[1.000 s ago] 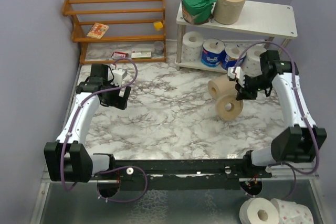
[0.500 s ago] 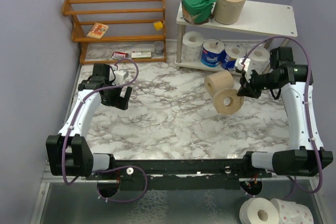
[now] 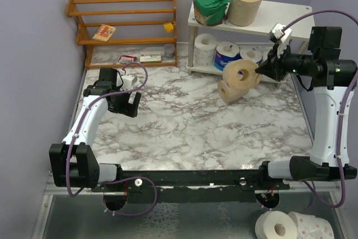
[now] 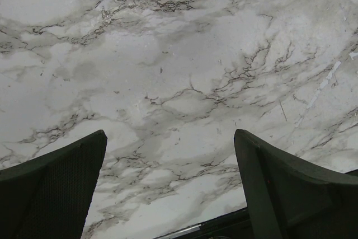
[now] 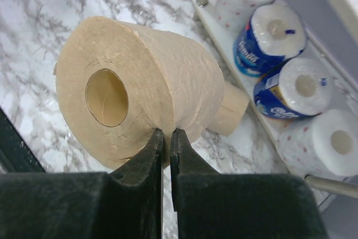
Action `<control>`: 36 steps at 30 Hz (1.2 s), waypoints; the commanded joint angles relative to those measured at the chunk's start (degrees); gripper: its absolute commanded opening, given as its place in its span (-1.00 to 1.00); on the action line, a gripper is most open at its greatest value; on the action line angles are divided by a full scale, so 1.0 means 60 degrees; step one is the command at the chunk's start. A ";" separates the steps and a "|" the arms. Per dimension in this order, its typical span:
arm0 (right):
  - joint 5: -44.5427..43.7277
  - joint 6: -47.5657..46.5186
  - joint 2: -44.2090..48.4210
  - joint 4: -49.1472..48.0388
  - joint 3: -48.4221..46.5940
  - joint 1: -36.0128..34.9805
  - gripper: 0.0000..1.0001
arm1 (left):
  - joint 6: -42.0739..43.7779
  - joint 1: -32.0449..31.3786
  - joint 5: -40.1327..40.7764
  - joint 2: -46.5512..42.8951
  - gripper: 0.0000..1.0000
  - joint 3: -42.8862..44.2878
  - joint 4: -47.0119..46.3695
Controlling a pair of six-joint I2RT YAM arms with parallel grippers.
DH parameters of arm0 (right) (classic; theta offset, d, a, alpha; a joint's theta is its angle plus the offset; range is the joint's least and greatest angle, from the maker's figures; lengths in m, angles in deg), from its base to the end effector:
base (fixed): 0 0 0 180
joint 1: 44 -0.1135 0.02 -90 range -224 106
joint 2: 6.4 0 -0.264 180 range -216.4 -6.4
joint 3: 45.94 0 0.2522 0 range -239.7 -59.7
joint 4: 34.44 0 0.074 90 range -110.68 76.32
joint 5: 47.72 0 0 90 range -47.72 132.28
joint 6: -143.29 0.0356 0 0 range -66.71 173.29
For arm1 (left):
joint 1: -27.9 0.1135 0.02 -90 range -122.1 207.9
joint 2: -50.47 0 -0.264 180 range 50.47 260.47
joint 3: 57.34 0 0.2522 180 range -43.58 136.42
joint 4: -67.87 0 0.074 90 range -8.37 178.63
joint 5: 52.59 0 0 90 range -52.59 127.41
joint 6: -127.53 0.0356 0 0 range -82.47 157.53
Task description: Place and organize the paper towels onto the shelf
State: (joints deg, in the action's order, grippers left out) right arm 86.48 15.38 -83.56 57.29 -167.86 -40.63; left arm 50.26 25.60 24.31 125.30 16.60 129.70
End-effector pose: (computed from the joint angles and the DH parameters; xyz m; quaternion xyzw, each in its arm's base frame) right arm 0.2094 0.0125 0.4757 -0.3877 0.7821 0.2078 0.4414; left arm 0.2524 -0.0182 0.2678 0.1529 0.9536 -0.0891 0.2434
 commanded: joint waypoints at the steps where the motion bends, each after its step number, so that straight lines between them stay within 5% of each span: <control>1: -0.0522 0.2349 0.0269 -0.2185 -0.0722 0.0023 -0.98 | -0.0016 0.0062 -0.0382 0.0129 0.98 0.0037 -0.0029; 7: -0.1168 0.3670 0.1051 -0.4970 0.0272 0.0023 -0.98 | -0.0012 0.0056 -0.0521 0.0080 0.98 0.0007 0.0001; 13: -0.3644 0.5303 -0.0435 -0.4612 -0.1553 0.0023 -0.98 | 0.0016 0.0054 -0.0636 -0.0009 0.98 -0.0011 0.0008; 24: -0.6916 0.6846 -0.0663 -0.6221 -0.2115 0.0023 -0.98 | 0.0025 0.0058 -0.0720 0.0031 0.98 -0.0010 0.0002; 36: -0.8318 0.8579 -0.0518 -0.7291 -0.1231 0.0038 -0.98 | -0.0033 0.0059 -0.0613 0.0258 0.98 0.0012 0.0002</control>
State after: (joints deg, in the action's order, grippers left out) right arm 41.19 60.99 -85.77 19.11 -174.81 -40.60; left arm 50.26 25.60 21.77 126.34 16.60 129.74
